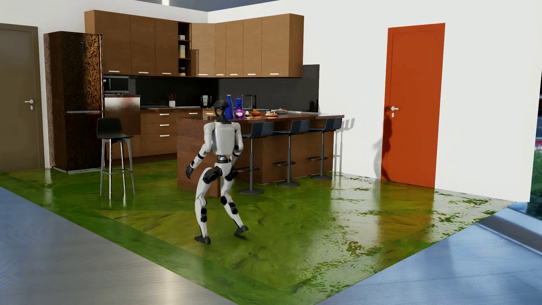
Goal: Go to the stool
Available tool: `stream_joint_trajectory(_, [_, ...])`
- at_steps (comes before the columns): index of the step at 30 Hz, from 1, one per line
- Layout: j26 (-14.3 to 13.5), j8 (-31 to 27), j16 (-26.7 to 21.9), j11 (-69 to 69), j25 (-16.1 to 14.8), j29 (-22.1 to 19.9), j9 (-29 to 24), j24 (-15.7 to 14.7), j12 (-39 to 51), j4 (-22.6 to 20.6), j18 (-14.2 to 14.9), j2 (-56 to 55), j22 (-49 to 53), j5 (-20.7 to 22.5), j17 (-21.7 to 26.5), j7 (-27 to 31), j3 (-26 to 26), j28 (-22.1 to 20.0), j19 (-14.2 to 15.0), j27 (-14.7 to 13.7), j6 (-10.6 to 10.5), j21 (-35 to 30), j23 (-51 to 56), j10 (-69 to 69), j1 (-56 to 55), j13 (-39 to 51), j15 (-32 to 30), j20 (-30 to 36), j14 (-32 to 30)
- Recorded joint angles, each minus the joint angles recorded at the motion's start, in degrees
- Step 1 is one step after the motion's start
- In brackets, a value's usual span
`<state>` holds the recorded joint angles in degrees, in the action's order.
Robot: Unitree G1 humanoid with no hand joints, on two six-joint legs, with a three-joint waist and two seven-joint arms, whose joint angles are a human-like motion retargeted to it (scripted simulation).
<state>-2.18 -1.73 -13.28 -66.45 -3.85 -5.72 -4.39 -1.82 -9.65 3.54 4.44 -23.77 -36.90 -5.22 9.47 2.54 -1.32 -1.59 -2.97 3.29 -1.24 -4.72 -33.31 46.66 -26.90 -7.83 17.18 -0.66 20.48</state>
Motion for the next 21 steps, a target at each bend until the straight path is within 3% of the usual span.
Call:
stream_joint_trajectory(1, [0.2, 0.01, -0.39, -4.16, 0.77, 1.59, 1.21, 0.58, -0.39, 0.18, 0.4, -3.74, -0.63, 0.43, -0.05, -0.3, -0.17, -1.12, -4.01, 1.26, 1.36, 0.4, -0.5, -1.44, 1.84, -0.05, -7.29, -0.21, 0.71])
stream_joint_trajectory(2, [0.73, 0.52, -0.17, -2.56, 2.05, 4.17, 2.68, 0.7, -0.14, -0.14, 0.67, -5.54, -0.97, 0.67, -1.66, -0.34, -1.17, -2.73, -4.7, 2.63, 3.5, 2.63, -0.97, -4.16, 4.35, -1.55, -3.72, 0.78, 0.81])
stream_joint_trajectory(3, [2.47, 1.31, 1.59, 4.17, 3.92, 6.52, 3.4, 0.55, 0.85, -0.06, 1.13, -6.43, 1.74, 0.7, -1.17, -0.9, -1.38, -3.74, -2.26, 4.23, 5.16, 2.92, 0.69, -4.8, 6.12, -3.48, 2.89, 1.81, 1.83])
stream_joint_trajectory(4, [4.28, 1.77, 3.43, 17.17, 5.74, 8.25, 3.59, 0.53, 3.0, -0.25, 1.53, -5.43, 4.05, -0.26, 0.63, -1.28, -0.79, -4.0, 1.83, 4.71, 6.3, 3.89, -0.74, -0.28, 5.42, -4.93, 5.29, 3.59, 3.06])
stream_joint_trajectory(5, [5.24, 3.04, 6.26, 18.06, 6.88, 8.37, 3.31, 0.89, 5.06, 1.11, 1.46, -3.55, 3.11, 0.45, 3.57, -0.45, 0.72, -3.28, 5.05, 4.4, 4.45, 3.07, -5.34, 9.42, 1.96, -5.43, 4.69, 4.24, 0.59])
stream_joint_trajectory(6, [4.77, 3.15, 5.66, 18.57, 6.44, 6.93, 3.37, 1.16, 3.41, 1.46, 1.05, -2.0, 2.74, 0.79, 3.33, -0.85, 0.37, -1.39, 5.19, 4.34, 3.35, 1.2, -5.45, 10.73, 0.33, -5.41, 5.77, 4.58, -1.09])
stream_joint_trajectory(8, [2.48, 3.65, 3.73, 19.18, 2.92, 4.55, 3.82, 1.45, -1.1, 2.56, 0.23, 0.82, 1.25, 2.11, 0.71, -1.18, 1.34, 3.48, 5.66, 2.64, -0.28, 1.69, -1.69, 1.44, -0.43, -5.77, 8.37, 2.03, 1.66])
stream_joint_trajectory(10, [2.18, 3.63, 0.24, 20.13, -1.12, 4.67, 3.4, 0.94, -3.66, 1.9, -0.28, 4.21, 0.83, 1.46, -0.77, -1.19, 2.46, 4.87, 6.48, -1.03, -1.21, 1.93, -1.32, 1.92, 2.04, -1.12, 10.93, 0.95, 4.8])
stream_joint_trajectory(11, [3.16, 2.25, -0.78, 19.7, -2.53, 5.12, 2.72, 0.28, -3.31, 1.18, -0.42, 5.2, 0.54, 1.21, -1.66, -1.57, 2.0, 4.01, 6.03, -2.82, -0.31, 0.72, -1.71, 0.37, 4.04, 1.45, 11.19, -0.68, 5.29])
stream_joint_trajectory(13, [3.69, 0.74, -0.09, 12.14, -4.19, 7.26, 1.39, -1.92, 0.37, 0.54, -0.23, 2.98, 0.99, 1.56, -2.18, -2.34, -0.4, -0.46, -3.76, -4.21, 2.03, 0.7, -1.18, -4.8, 8.97, 0.72, 6.26, -0.48, 5.13])
stream_joint_trajectory(14, [2.33, 0.81, 1.26, 12.72, -3.88, 8.51, 1.33, -2.98, 1.85, 0.42, -0.05, 3.24, 1.09, 1.57, -1.03, -1.96, -2.2, -2.8, -6.8, -3.96, 2.89, 1.33, -1.84, -6.89, 11.27, -1.66, 6.23, 0.01, 5.58])
stream_joint_trajectory(15, [1.73, 0.81, 3.04, 18.05, -2.47, 9.32, 1.08, -3.48, 3.56, 0.29, 0.82, 4.84, 2.6, 1.06, 1.27, -1.83, -3.2, -4.49, -5.38, -3.0, 3.71, 2.14, -2.93, -2.44, 10.2, -3.71, 9.95, 1.58, 4.71])
stream_joint_trajectory(16, [1.47, 0.42, 5.48, 23.31, -0.62, 8.83, 0.97, -3.67, 5.11, -0.28, 2.23, 8.41, 2.43, -0.08, 2.43, -1.42, -3.4, -5.5, 6.05, -2.3, 4.67, 1.2, -5.38, 5.23, 7.48, -5.82, 12.48, 3.25, 1.49])
stream_joint_trajectory(17, [2.42, 0.59, 5.32, 24.92, 1.08, 6.92, 0.89, -3.88, 4.2, 0.64, 3.67, 10.5, 3.37, 0.68, 2.56, -1.48, -3.35, -5.2, 6.33, -1.24, 4.1, -1.42, -6.43, 11.22, 4.27, -6.85, 12.99, 6.12, -2.62])
stream_joint_trajectory(19, [4.3, 0.61, 5.75, 22.43, 2.37, 1.9, 0.11, -3.25, 1.57, -0.29, 5.54, 12.25, 2.16, 1.35, 0.61, -2.57, -0.37, -1.1, 6.48, 0.86, 1.22, 0.77, -3.27, 6.47, -1.51, -5.76, 15.03, 0.43, 1.52])
stream_joint_trajectory(20, [4.56, 0.06, 2.88, 12.81, 2.77, -0.34, -0.64, -2.76, 1.38, -1.52, 4.41, 8.89, 0.16, 2.08, -1.4, -1.86, 0.79, 1.0, 2.94, 1.95, -0.36, 2.6, 1.18, 3.33, -2.89, -3.23, 13.6, -0.09, 0.83])
stream_joint_trajectory(21, [4.37, 0.15, 0.46, 1.3, 3.1, -0.9, -0.49, -1.9, 1.56, -2.32, -2.67, 2.84, -0.91, 2.11, -0.45, -1.77, 0.21, 1.87, -0.58, 1.58, -0.58, 0.06, -0.42, 2.71, -1.59, -0.73, 3.69, -0.19, 1.58])
